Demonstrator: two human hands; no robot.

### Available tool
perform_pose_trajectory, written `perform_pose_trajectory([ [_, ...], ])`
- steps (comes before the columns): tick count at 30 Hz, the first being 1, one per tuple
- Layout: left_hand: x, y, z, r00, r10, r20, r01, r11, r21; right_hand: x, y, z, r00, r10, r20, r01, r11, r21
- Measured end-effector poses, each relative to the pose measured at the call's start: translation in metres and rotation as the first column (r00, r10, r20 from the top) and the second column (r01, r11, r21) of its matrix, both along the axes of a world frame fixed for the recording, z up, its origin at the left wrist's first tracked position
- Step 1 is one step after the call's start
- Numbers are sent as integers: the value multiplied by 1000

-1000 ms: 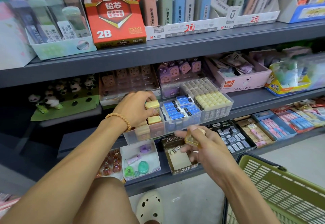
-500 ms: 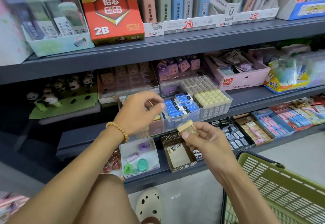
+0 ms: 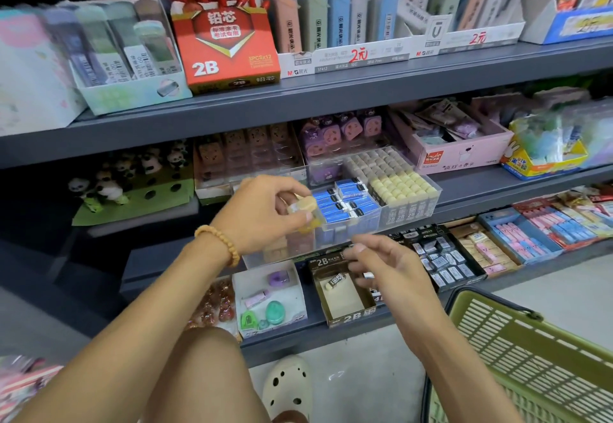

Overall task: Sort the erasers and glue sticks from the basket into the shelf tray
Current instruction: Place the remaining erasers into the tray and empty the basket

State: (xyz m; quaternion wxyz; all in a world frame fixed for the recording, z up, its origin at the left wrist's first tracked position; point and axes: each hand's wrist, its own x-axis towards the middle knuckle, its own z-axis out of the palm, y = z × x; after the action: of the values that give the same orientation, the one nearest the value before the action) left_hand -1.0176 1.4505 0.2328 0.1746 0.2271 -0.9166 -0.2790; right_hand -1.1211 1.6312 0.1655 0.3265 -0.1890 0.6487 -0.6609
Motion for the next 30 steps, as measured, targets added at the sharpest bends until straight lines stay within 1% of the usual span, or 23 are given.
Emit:
perform_pose_trajectory([
  [2,1,-9,-2,997,54,52,-47,992,-118,0,12,-11,999,-45,3,45,997,62],
  [3,0,-12,-4,995,65,75,-53,987,-153,0,18,-17,997,-76,13,75,994,76],
  [6,-5,-16,-11,989,69,132,-36,970,-240,-2,33,-35,989,-145,29,140,980,139],
  [10,-12,-17,-16,981,98,167,-35,937,-347,-6,46,-53,984,-178,15,170,956,239],
  [13,-15,-17,-18,974,151,170,-86,937,-339,-8,51,-58,983,-184,3,177,946,272],
  [16,-17,-16,-21,974,142,174,-77,938,-339,-9,54,-61,982,-188,12,177,942,286],
  [19,-17,-15,-25,980,142,138,-86,932,-352,-9,55,-63,982,-187,25,171,939,300],
  [23,-13,-15,-30,987,140,79,-110,946,-306,-8,56,-65,981,-190,39,169,935,313],
  [28,-5,-16,-27,988,145,59,-121,947,-298,-9,59,-61,980,-195,26,177,932,316],
  [30,-2,-13,-23,989,149,17,-140,955,-262,-10,63,-59,980,-200,18,185,932,311],
])
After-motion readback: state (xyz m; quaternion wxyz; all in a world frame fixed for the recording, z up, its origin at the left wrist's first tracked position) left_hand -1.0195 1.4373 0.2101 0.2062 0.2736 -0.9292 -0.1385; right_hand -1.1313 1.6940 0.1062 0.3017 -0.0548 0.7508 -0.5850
